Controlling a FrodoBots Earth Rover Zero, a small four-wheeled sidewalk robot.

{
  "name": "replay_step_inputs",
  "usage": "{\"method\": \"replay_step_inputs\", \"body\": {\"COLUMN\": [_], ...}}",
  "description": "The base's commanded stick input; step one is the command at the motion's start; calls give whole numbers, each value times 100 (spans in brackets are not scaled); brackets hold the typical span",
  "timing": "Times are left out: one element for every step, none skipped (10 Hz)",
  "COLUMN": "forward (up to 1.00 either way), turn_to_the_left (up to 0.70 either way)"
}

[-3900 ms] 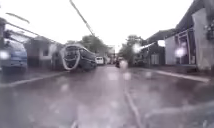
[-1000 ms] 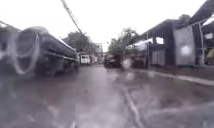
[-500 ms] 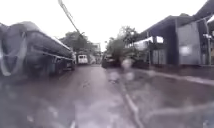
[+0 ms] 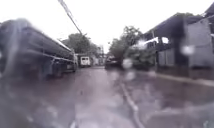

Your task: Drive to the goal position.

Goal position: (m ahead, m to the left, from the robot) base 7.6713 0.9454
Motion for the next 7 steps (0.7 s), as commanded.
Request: {"method": "replay_step_inputs", "body": {"forward": [100, 100, 100, 100, 100, 100, 100], "turn_to_the_left": [0, 0, 0, 0, 0, 0, 0]}}
